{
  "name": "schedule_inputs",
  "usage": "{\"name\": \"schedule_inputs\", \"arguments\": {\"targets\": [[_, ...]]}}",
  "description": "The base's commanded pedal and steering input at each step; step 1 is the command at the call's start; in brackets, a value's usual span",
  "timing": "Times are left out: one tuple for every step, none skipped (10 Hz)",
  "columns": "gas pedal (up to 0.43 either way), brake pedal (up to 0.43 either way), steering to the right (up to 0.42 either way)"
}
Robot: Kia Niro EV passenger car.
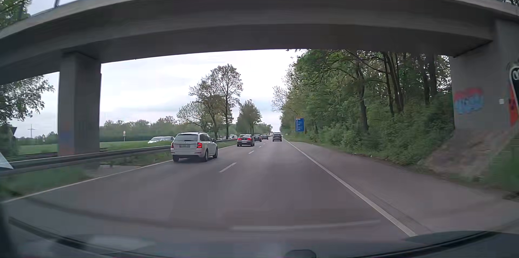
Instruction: Follow the waypoints while adhering to traffic rules and regulations
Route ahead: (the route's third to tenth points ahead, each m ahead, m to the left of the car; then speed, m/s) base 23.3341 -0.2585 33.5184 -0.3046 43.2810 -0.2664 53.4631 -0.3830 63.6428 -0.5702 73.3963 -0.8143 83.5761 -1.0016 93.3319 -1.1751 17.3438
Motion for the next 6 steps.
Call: {"name": "schedule_inputs", "arguments": {"targets": [[0.110,0.000,-0.001],[0.110,0.000,-0.001],[0.110,0.000,-0.001],[0.110,0.000,-0.001],[0.110,0.000,-0.001],[0.110,0.000,0.000]]}}
